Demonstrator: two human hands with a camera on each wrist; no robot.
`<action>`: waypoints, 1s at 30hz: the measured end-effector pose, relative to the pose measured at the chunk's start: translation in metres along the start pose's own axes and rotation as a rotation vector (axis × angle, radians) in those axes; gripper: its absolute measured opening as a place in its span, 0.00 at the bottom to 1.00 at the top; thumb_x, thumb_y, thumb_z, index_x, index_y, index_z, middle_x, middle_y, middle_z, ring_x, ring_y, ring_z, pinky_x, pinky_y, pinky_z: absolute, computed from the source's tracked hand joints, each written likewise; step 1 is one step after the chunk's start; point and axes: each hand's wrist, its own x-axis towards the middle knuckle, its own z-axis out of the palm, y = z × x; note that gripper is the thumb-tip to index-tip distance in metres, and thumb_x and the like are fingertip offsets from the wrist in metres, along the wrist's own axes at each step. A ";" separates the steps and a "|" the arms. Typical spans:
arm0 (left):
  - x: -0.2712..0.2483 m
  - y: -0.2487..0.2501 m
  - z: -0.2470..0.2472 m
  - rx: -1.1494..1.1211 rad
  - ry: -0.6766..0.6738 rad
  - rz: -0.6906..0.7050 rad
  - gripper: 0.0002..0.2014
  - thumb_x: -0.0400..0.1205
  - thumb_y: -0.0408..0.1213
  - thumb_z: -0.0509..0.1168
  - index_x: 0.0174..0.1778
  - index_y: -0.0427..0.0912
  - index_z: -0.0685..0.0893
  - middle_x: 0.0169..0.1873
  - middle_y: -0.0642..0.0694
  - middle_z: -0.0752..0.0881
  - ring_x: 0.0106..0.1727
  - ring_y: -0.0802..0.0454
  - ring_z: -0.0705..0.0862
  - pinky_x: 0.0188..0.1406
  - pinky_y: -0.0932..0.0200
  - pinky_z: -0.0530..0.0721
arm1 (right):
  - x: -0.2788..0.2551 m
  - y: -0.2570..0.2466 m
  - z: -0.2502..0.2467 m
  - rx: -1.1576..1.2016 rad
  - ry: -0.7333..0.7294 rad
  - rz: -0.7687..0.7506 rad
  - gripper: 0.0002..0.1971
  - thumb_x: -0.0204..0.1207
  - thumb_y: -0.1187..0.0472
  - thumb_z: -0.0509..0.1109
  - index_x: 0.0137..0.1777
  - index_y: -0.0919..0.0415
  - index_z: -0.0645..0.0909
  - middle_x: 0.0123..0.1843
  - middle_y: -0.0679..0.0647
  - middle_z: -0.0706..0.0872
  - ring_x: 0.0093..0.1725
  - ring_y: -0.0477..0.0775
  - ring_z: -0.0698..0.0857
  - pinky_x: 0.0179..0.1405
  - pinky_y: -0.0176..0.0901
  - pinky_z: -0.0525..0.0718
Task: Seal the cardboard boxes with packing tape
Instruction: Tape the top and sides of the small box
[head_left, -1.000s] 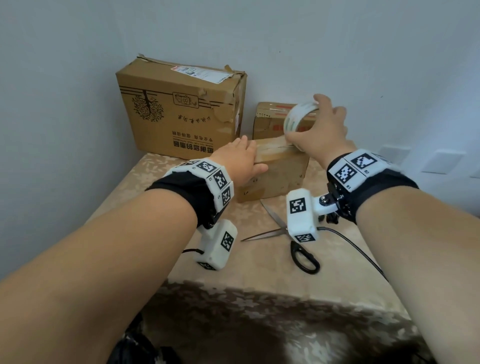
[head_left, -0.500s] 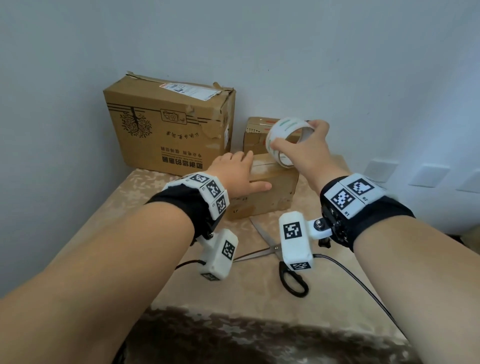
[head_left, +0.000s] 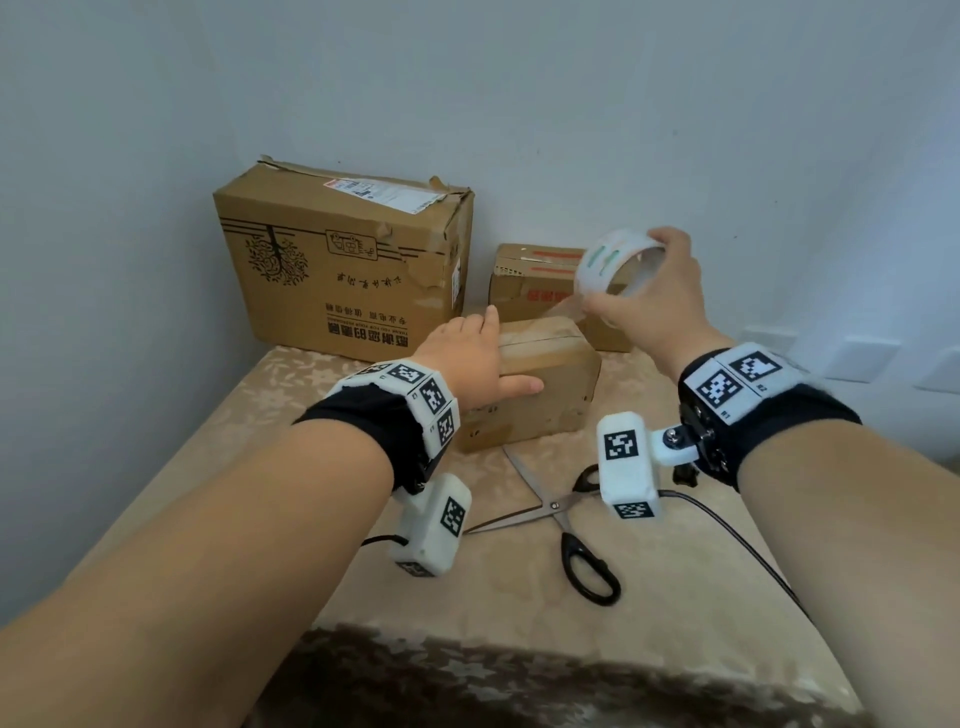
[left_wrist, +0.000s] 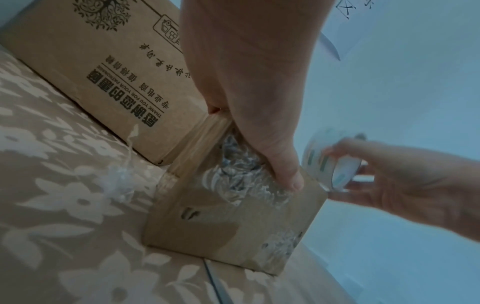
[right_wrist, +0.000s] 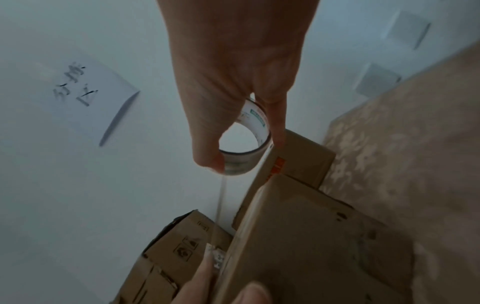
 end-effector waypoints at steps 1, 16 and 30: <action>0.001 0.000 0.001 -0.004 0.007 0.001 0.53 0.76 0.73 0.49 0.83 0.36 0.41 0.81 0.37 0.57 0.81 0.40 0.59 0.80 0.46 0.59 | -0.001 0.007 0.003 0.010 -0.004 0.047 0.48 0.59 0.55 0.84 0.76 0.53 0.60 0.70 0.57 0.68 0.62 0.52 0.72 0.67 0.48 0.76; 0.004 -0.002 0.005 0.015 0.052 -0.032 0.52 0.74 0.75 0.49 0.83 0.35 0.50 0.78 0.36 0.64 0.77 0.38 0.65 0.76 0.45 0.65 | -0.001 0.005 0.010 0.100 0.119 0.013 0.44 0.64 0.53 0.80 0.77 0.55 0.60 0.69 0.56 0.68 0.58 0.48 0.71 0.58 0.33 0.72; -0.006 0.002 0.002 -0.241 0.060 -0.073 0.57 0.74 0.71 0.60 0.81 0.43 0.29 0.80 0.36 0.61 0.79 0.41 0.61 0.78 0.47 0.60 | -0.006 -0.021 0.010 0.047 0.093 -0.135 0.44 0.64 0.55 0.82 0.77 0.55 0.61 0.70 0.59 0.66 0.58 0.46 0.68 0.62 0.35 0.68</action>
